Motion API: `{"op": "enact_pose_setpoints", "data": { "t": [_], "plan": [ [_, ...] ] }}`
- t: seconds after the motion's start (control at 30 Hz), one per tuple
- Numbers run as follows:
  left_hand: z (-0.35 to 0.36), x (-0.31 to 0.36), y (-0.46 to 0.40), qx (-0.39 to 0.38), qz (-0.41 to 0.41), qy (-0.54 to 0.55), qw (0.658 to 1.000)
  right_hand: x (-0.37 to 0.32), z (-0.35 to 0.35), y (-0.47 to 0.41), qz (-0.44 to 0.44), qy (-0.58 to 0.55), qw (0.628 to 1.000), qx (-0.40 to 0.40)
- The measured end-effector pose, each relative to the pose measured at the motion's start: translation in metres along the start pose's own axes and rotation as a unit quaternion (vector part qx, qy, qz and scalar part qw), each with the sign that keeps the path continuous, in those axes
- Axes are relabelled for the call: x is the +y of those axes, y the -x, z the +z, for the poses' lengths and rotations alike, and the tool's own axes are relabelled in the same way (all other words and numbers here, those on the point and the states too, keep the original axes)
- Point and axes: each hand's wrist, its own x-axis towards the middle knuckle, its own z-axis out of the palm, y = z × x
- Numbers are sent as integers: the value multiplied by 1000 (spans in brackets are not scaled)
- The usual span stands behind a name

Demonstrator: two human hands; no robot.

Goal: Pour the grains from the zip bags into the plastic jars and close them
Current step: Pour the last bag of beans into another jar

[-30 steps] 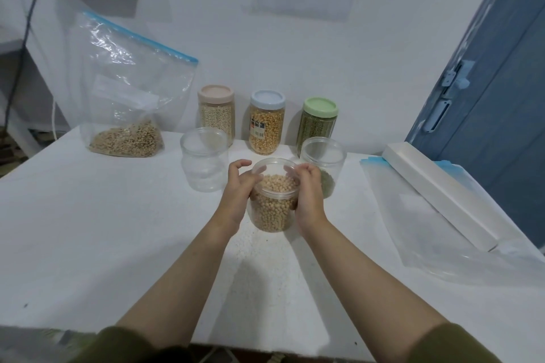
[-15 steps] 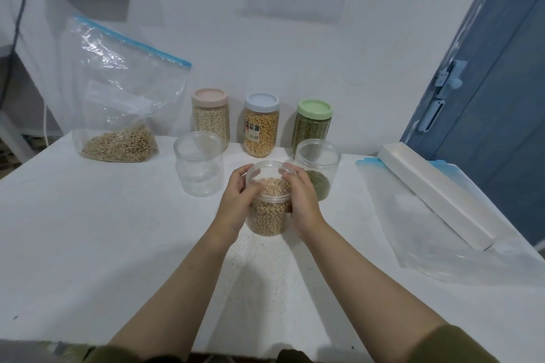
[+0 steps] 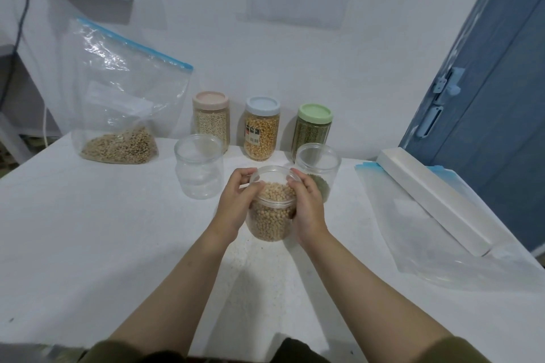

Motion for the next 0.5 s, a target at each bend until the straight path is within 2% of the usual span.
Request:
{"op": "enact_pose_setpoints", "data": {
  "t": [0.13, 0.37, 0.5],
  "plan": [
    [0, 2, -4, -15, -5, -16, 1000, 1, 0, 1, -2, -8, 1000, 18],
    [1, 4, -10, -25, -16, -34, 999, -2, 1, 0, 8, -32, 999, -3],
    [3, 4, -9, -5, -13, -68, 998, 2, 2, 3, -28, 40, 999, 3]
  ]
}}
